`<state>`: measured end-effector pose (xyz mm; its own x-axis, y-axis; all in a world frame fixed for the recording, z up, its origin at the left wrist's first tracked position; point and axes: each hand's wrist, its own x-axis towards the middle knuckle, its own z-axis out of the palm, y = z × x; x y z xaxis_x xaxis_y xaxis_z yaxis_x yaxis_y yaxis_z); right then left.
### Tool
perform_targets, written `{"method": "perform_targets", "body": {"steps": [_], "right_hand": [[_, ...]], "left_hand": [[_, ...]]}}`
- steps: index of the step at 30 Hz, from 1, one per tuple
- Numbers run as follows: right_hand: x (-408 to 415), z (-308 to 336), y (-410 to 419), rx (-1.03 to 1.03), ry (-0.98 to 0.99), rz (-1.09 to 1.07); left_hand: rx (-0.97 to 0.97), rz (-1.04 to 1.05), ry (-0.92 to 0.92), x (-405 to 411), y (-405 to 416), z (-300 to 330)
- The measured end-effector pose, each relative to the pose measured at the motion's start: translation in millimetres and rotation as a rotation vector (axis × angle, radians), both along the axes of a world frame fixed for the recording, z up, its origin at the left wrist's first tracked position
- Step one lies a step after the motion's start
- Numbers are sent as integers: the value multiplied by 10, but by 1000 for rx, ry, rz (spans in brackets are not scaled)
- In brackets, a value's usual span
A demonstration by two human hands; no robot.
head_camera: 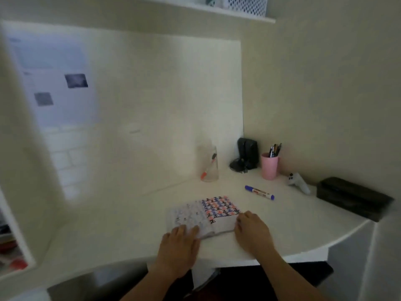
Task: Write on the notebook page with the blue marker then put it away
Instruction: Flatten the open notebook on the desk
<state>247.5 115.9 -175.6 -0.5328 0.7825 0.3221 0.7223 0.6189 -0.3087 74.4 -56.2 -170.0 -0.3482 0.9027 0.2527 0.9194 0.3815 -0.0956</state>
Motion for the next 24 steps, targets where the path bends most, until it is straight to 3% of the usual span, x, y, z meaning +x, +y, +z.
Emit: {"method": "perform_targets", "body": {"steps": [4,9,17,24], "right_hand": [[-31,-23,32,23,15,-6],[-102,5,70,46,-31,12],[-338,494,674,-50,-366,170],[-728,509,1566,149,-151,47]], "left_hand": [[-101,-99,38,-150,1,287],[65,-183,-56,-425,248,367],[194,-401,-89,-882,1394,232],[121,-577,-139,-1213,1855,132]]}}
